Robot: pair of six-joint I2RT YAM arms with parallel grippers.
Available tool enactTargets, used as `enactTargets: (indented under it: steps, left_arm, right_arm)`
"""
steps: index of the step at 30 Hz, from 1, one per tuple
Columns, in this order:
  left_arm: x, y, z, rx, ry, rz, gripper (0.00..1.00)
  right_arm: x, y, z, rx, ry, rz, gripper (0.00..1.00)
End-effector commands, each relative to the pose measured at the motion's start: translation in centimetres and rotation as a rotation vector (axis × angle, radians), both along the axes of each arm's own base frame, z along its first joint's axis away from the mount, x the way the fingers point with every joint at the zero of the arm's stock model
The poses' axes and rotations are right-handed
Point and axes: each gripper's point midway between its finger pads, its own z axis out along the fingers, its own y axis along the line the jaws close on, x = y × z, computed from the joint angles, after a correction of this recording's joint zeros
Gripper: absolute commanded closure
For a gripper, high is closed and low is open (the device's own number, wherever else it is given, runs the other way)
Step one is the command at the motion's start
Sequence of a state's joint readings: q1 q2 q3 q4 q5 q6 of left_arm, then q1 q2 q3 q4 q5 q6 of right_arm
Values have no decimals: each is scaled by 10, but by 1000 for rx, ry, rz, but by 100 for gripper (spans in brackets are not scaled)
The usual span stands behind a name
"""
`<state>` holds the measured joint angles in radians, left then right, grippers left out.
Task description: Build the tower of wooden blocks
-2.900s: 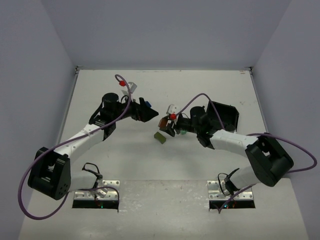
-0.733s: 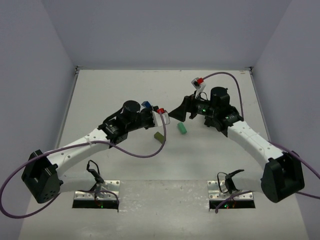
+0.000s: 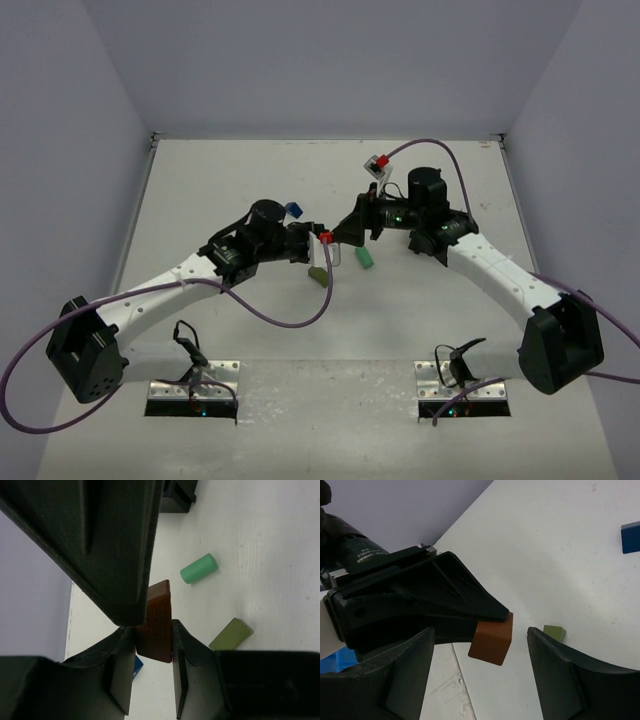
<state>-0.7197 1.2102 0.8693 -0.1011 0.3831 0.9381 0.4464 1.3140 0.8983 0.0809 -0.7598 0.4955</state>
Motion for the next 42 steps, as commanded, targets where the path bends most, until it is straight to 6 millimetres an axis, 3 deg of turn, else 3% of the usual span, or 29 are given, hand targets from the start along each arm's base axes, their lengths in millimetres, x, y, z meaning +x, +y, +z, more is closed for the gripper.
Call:
enactTargets:
  steps: [1, 6, 10, 14, 17, 19, 21, 25, 28, 29, 38, 42]
  left_arm:
    - [-1, -10, 36, -60, -77, -46, 100]
    - [-1, -11, 39, -65, -78, -42, 100]
    - [0, -11, 38, -67, -70, -39, 100]
    - [3, -11, 42, -80, -72, -18, 99]
    - [6, -10, 45, -89, -76, 2, 98]
    - [7, -10, 47, -97, -74, 13, 96]
    - [7, -10, 48, -104, -69, 20, 86]
    - [5, -10, 47, -117, -55, 16, 53]
    - [4, -10, 46, -134, -32, 34, 8]
    - [5, -9, 47, -145, -18, 50, 0]
    - [12, -2, 51, -279, 68, 193, 0]
    - [38, 27, 84, -619, 197, 543, 0]
  right_arm:
    - [12, 1, 9, -24, -52, -36, 32]
    - [8, 7, 5, -31, -44, -3, 40]
    - [6, 11, 7, -18, -52, 16, 54]
    - [3, 16, 7, -15, -43, 44, 61]
    - [2, 16, 7, -18, -43, 49, 77]
    - [1, 15, 7, -18, -45, 48, 100]
    - [3, 14, 7, -23, -60, 34, 100]
    - [7, 11, 8, -28, -93, -1, 100]
    - [18, 4, 8, -33, -136, -93, 100]
    - [22, 1, 10, -35, -155, -124, 100]
    - [53, -36, 12, -109, -286, -391, 100]
    - [51, -46, -1, -106, -375, -418, 100]
